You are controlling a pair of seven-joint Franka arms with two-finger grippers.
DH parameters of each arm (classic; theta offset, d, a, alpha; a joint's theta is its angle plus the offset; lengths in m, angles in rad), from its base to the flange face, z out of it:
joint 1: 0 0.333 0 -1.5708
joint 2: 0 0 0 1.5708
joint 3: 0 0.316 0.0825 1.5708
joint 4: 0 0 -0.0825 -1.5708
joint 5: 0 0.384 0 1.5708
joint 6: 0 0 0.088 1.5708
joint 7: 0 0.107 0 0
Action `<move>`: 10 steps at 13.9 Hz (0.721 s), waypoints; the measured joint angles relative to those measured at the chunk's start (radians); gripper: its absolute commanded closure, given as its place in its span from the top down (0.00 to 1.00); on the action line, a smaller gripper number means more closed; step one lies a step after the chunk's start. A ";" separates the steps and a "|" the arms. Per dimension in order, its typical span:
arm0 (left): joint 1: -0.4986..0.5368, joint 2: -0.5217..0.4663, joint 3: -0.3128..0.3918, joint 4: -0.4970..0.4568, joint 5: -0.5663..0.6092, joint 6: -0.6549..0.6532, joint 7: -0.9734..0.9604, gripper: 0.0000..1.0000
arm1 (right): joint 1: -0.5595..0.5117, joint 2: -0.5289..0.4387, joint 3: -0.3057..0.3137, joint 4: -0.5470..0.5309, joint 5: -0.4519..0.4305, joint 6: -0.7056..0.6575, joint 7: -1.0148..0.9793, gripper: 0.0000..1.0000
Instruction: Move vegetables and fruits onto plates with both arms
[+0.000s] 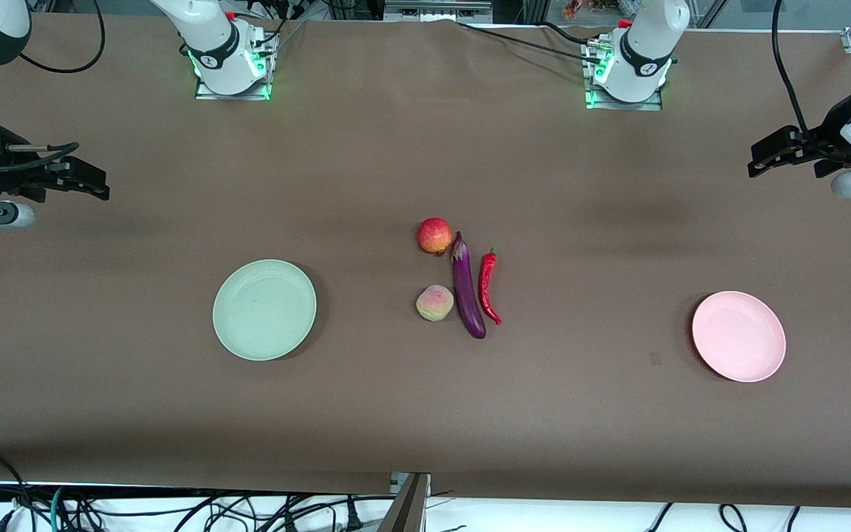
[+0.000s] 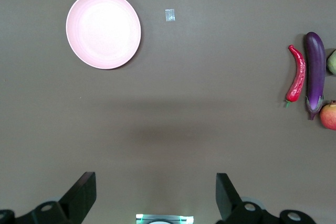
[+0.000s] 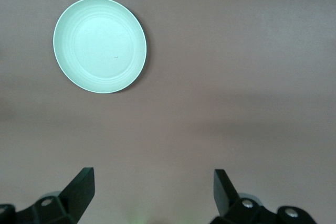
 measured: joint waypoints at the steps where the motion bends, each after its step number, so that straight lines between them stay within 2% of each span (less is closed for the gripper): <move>1: 0.001 0.000 0.000 0.000 0.000 0.000 0.000 1.00 | 0.000 0.000 0.000 0.000 0.000 0.000 0.000 1.00; 10: 0.004 0.008 0.006 0.000 0.000 0.000 0.000 1.00 | 0.000 0.000 0.000 0.000 0.000 0.000 0.000 1.00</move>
